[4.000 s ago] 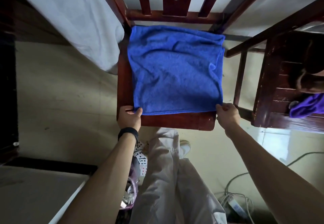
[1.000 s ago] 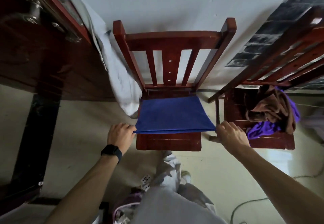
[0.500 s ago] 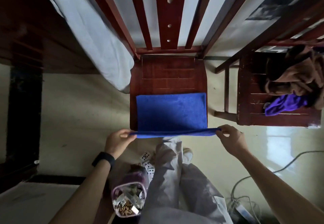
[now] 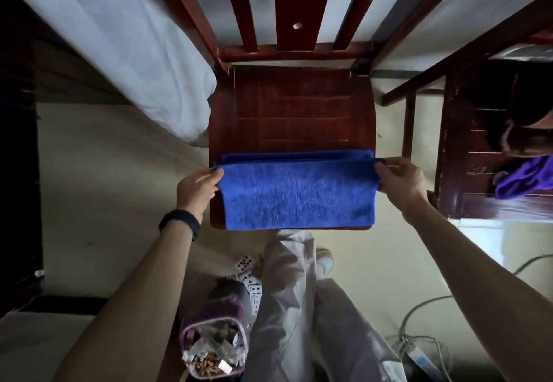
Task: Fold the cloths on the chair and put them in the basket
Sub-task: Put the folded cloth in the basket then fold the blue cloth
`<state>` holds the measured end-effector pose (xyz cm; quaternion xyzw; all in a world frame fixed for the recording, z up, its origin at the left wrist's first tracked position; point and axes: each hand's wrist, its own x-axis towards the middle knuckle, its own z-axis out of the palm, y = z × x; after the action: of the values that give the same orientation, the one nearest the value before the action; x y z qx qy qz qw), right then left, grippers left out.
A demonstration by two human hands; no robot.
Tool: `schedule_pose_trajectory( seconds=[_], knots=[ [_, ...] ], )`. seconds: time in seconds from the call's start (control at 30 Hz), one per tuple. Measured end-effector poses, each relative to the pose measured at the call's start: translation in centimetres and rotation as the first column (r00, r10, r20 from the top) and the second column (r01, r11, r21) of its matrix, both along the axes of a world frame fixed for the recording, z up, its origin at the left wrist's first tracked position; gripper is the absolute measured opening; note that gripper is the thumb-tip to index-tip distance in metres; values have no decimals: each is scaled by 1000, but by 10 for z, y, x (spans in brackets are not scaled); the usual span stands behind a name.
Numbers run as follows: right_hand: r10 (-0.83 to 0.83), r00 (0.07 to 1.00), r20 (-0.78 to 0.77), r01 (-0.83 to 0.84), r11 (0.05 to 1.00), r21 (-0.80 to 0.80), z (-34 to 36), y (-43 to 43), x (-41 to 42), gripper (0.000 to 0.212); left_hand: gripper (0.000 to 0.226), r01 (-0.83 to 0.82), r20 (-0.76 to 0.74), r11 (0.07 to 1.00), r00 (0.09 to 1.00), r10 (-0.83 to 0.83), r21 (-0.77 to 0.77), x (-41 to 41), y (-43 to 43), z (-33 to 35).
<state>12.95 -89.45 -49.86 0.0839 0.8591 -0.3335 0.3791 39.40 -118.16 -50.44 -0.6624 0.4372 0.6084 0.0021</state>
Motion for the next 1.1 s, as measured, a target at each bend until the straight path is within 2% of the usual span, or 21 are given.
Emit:
schedule_pose_trajectory(
  seconds=[0.1,0.23,0.3,0.37,0.47,0.57,0.7,0.77,0.83,0.93,0.97,1.03,1.1],
  knots=[
    [-13,1000,-12,13,1000,6,-9,-3,-5,21,21,-16,4,1000,1000,16,-18,-7,-1,-11],
    [3,998,-65,0,999,34,-14,-7,-8,8,26,-4,16,999,1000,5,-43,-9,-6,-22],
    [7,996,-87,-3,999,45,-16,-11,-8,4,20,34,56,997,998,-30,-64,-8,-8,-29],
    [14,995,-103,-6,997,75,-18,-15,-8,6,10,88,113,989,991,-74,-121,-8,-10,-34],
    [27,992,-126,-13,994,113,-22,-23,-7,6,7,126,184,970,979,-88,-208,-10,-10,-40],
    [41,987,-157,-17,988,155,-28,-27,-6,14,10,163,231,947,968,-100,-277,-16,-6,-40],
    [27,985,-172,9,980,200,-37,-25,-9,23,24,199,275,916,956,-103,-349,-23,0,-36],
    [52,975,-218,-1,974,228,-39,-22,-5,25,31,235,288,854,952,-106,-464,-24,8,-33],
    [139,919,-370,-52,970,236,-39,-18,8,27,36,306,324,735,938,-124,-605,-22,25,-33],
    [352,709,-611,-234,935,267,-35,-15,44,36,43,482,416,522,875,-247,-704,-15,62,-38],
    [445,637,-629,-320,895,309,-36,-15,55,38,51,571,464,457,821,-333,-682,-13,75,-41],
    [608,512,-607,-483,788,382,-41,-17,71,47,69,754,574,332,651,-497,-567,-9,94,-51],
    [705,462,-538,-573,700,425,-51,-19,74,56,76,847,638,247,521,-568,-472,-9,95,-63]
  ],
)
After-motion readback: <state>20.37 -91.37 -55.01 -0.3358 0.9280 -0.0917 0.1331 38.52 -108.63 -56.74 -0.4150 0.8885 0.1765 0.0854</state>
